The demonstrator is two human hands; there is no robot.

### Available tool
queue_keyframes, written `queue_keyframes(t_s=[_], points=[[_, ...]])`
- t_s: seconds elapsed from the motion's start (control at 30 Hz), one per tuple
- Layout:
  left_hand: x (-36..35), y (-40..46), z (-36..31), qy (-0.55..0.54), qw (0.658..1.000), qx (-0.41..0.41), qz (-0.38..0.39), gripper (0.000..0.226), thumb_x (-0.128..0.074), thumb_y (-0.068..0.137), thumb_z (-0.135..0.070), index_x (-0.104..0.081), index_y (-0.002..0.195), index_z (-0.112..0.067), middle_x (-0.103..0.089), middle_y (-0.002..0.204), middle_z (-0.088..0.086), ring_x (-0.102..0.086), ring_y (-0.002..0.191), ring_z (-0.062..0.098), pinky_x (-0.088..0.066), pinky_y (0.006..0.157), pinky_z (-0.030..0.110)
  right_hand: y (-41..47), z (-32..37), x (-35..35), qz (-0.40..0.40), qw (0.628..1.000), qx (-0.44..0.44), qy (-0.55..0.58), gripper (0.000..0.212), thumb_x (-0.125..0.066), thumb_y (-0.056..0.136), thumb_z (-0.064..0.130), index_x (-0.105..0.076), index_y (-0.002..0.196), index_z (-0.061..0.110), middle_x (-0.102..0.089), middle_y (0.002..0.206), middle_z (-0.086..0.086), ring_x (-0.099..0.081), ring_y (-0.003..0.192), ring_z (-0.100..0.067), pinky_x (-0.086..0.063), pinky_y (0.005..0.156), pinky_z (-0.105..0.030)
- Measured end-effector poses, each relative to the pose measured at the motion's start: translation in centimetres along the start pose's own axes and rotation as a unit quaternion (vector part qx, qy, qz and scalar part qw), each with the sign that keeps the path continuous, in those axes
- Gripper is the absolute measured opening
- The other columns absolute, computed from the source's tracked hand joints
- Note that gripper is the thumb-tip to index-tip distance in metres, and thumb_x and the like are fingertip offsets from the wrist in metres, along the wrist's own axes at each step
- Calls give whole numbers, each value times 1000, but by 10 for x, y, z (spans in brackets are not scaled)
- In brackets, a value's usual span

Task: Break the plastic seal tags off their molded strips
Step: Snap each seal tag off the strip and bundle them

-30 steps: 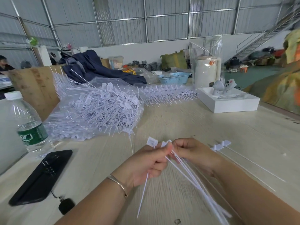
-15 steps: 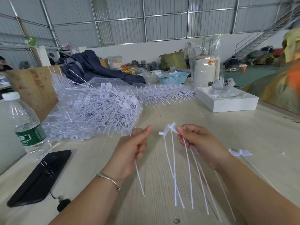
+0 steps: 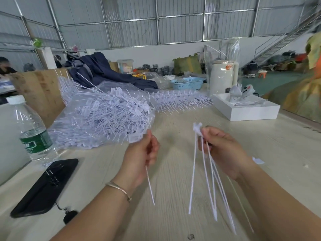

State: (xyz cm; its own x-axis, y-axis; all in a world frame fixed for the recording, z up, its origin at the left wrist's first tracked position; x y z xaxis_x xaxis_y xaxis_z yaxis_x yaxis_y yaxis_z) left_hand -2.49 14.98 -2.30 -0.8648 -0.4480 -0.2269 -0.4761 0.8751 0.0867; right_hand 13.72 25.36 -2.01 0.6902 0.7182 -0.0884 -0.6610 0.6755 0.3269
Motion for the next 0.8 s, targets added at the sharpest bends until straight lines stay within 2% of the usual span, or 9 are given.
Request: queue_keyframes(t_s=[0.07, 0.13, 0.27, 0.37, 0.47, 0.53, 0.6, 0.73, 0.8], points=[[-13, -3, 7, 50, 998, 0, 33, 41, -50, 98, -38, -56, 63, -17, -52, 54, 1, -37, 38, 7, -25, 36, 16, -2, -11, -17, 38, 994, -10, -105, 39, -69, 83, 34, -52, 67, 3, -45, 57, -3, -37, 54, -11, -29, 55, -24], [-22, -3, 9, 96, 993, -15, 66, 45, -50, 97, -39, -58, 59, -18, -51, 55, 9, -33, 38, 9, -25, 37, 16, -2, -14, -23, 29, 988, -12, -152, 40, -68, 82, 38, -53, 67, 4, -43, 60, -10, -35, 55, -13, -29, 52, -20], [-10, 2, 6, 116, 990, -19, 72, 46, -48, 97, -40, -59, 58, -18, -44, 67, 19, -26, 39, 11, -23, 38, 18, -3, -5, -11, 3, 995, -46, -86, 39, -56, 82, 44, -48, 65, 10, -37, 57, -6, -29, 50, -10, -24, 49, -20], [-9, 1, 12, 70, 993, 15, 91, 33, -55, 90, -46, -65, 78, -17, -51, 81, 18, -24, 44, 11, -20, 38, 18, -3, -10, -11, 19, 997, -64, -48, 41, -54, 86, 43, -48, 67, 8, -36, 56, -6, -27, 53, -15, -23, 53, -28], [-10, 2, 16, 38, 988, 64, 135, 41, -58, 84, -55, -73, 96, -18, -65, 93, 9, -25, 50, 10, -18, 36, 16, -2, -9, -13, 19, 996, -55, -65, 45, -54, 86, 42, -52, 71, 0, -40, 54, -2, -32, 49, -10, -29, 49, -17], [-12, 0, 16, 34, 983, 68, 164, 42, -62, 81, -52, -70, 93, -12, -67, 84, 3, -26, 47, 7, -15, 37, 16, -3, -9, -11, 12, 996, -53, -72, 43, -55, 87, 39, -54, 75, -3, -40, 55, -4, -33, 44, -6, -30, 47, -13], [-12, -1, 15, 14, 982, 76, 172, 30, -68, 79, -39, -64, 85, -10, -60, 70, -3, -27, 43, 4, -16, 35, 15, -3, -10, -10, 8, 995, -53, -83, 38, -56, 90, 34, -53, 72, 2, -41, 55, -5, -33, 45, -6, -29, 48, -15], [-10, 0, 16, -35, 981, 107, 158, 16, -70, 76, -23, -61, 80, -11, -54, 64, -4, -27, 38, 1, -17, 32, 13, -2, -10, -6, -6, 996, -37, -79, 36, -59, 92, 26, -52, 59, 13, -39, 52, -3, -33, 48, -9, -31, 54, -17], [-9, 1, 16, -45, 982, 111, 146, 15, -70, 76, -21, -65, 83, -10, -49, 61, -4, -25, 38, 1, -15, 32, 13, -1, -7, -4, -21, 995, -25, -90, 34, -64, 87, 30, -55, 61, 10, -39, 52, -5, -33, 51, -13, -31, 58, -22]])
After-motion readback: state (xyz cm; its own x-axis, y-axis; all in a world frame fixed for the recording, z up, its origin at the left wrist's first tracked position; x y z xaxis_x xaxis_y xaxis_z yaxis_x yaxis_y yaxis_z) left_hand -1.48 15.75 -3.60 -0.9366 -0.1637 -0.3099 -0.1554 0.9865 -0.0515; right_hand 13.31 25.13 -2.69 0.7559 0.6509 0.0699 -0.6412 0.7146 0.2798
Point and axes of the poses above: each hand's wrist, its own y-axis towards the middle knuckle, its own x-axis out of the back of the hand, z = x × y, the point moved 3 cm from there along y, towards the middle knuckle
